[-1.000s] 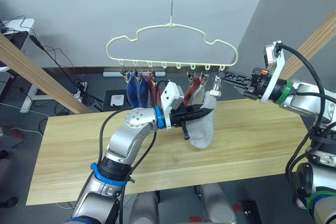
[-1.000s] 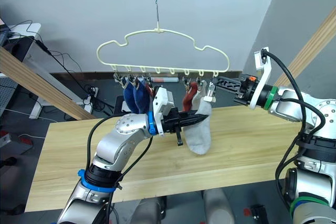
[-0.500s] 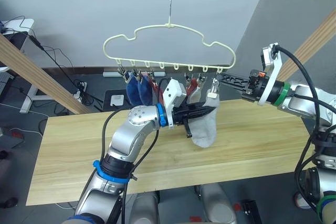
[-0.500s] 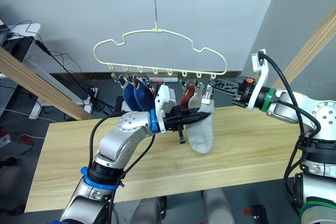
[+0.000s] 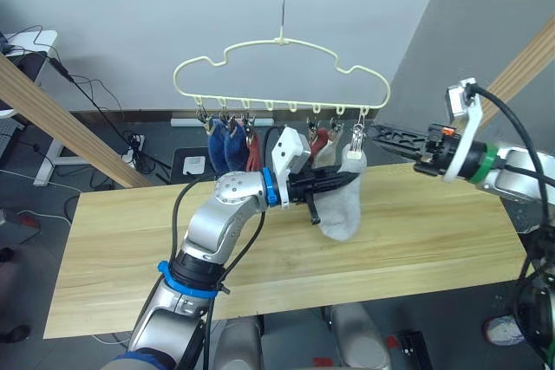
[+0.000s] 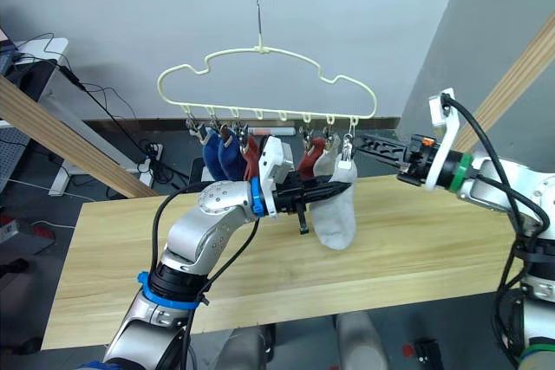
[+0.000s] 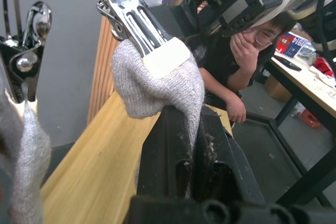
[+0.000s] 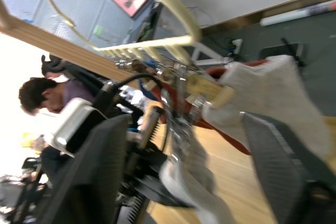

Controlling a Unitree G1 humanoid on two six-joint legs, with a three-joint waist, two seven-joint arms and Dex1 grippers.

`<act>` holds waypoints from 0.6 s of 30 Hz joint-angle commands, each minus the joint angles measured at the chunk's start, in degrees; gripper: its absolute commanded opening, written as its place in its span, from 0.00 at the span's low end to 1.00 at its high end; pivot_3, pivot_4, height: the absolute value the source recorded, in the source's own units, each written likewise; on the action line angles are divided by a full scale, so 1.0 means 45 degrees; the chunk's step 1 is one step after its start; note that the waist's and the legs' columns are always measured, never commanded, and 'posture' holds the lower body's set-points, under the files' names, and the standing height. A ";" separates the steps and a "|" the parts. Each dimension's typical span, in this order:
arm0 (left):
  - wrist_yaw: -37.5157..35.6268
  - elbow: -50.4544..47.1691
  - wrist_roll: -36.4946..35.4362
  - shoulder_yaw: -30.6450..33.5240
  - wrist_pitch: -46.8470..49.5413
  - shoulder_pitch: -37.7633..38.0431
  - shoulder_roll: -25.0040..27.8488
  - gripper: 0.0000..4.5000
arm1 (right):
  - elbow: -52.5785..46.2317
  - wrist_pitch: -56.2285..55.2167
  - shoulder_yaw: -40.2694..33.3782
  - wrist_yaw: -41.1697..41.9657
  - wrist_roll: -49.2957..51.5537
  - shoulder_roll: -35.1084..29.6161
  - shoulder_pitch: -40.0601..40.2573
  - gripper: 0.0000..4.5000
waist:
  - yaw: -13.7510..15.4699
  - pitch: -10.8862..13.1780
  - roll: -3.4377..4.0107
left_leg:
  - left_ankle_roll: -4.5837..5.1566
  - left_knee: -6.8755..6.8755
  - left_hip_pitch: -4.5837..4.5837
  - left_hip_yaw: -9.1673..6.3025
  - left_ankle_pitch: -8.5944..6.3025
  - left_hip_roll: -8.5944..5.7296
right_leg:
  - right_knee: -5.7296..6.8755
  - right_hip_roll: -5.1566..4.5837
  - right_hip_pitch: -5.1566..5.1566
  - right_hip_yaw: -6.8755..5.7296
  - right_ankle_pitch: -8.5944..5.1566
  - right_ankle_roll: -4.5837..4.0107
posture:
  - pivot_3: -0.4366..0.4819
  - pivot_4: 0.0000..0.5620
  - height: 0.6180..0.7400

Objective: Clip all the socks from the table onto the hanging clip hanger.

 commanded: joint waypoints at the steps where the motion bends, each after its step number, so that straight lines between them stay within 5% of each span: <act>1: -0.0091 -0.0030 0.0007 -0.0115 -0.0447 -0.0184 -0.0086 0.10 | -0.2178 -0.0418 -0.0661 0.2164 -0.1940 -0.1418 0.0922 1.00 | -0.0006 0.0004 0.0006 | 0.0000 0.0002 0.0001 0.0004 0.0000 0.0000 | 0.0002 0.0000 -0.0001 0.0004 -0.0025 0.0041 | 0.25 0.53 1.00; 4: -0.0290 0.0275 0.0044 -0.0143 -0.0615 -0.0157 0.0013 0.23 | -0.5153 -0.1915 -0.0577 0.5650 -0.6407 -0.3600 0.2833 1.00 | 0.0163 0.0024 0.0059 | -0.0001 -0.0004 0.0001 -0.0003 0.0000 -0.0004 | 0.0004 0.0000 -0.0012 -0.0006 -0.0046 0.0070 | 0.23 0.53 1.00; 6: -0.0336 0.0330 -0.0013 -0.0155 -0.0576 0.0085 0.0147 0.36 | -0.6044 -0.3053 -0.0679 0.6808 -0.7644 -0.3721 0.3737 1.00 | 0.0102 0.0020 0.0046 | -0.0003 -0.0005 0.0006 -0.0004 0.0000 0.0000 | -0.0006 0.0003 -0.0009 -0.0009 -0.0058 0.0087 | 0.22 0.53 1.00; 10: -0.0552 -0.0033 -0.0089 0.0128 -0.0385 0.0818 0.0940 0.61 | -0.6770 -0.6359 -0.0247 0.8080 -1.1292 -0.2807 0.4708 1.00 | -0.0082 0.0023 0.0040 | -0.0006 0.0007 0.0015 0.0026 0.0000 0.0000 | -0.0006 -0.0001 0.0000 0.0017 -0.0058 0.0091 | 0.21 0.52 1.00; 16: -0.0508 -0.0765 -0.0419 0.1017 -0.0094 0.1501 0.2245 0.99 | -0.6860 -0.8469 0.0393 0.8935 -1.3861 -0.1734 0.5195 1.00 | -0.0121 0.0022 0.0037 | -0.0006 0.0004 0.0047 0.0029 0.0003 0.0005 | 0.0027 0.0003 0.0003 0.0023 -0.0048 0.0082 | 0.23 0.50 1.00; 18: -0.0481 -0.1030 -0.0564 0.1233 0.0064 0.1672 0.2450 1.00 | -0.6833 -0.8523 0.0401 0.9037 -1.4013 -0.1501 0.5144 1.00 | -0.0088 0.0022 0.0037 | -0.0007 0.0008 0.0047 0.0028 0.0003 0.0004 | 0.0022 0.0001 0.0009 0.0023 -0.0048 0.0082 | 0.23 0.50 1.00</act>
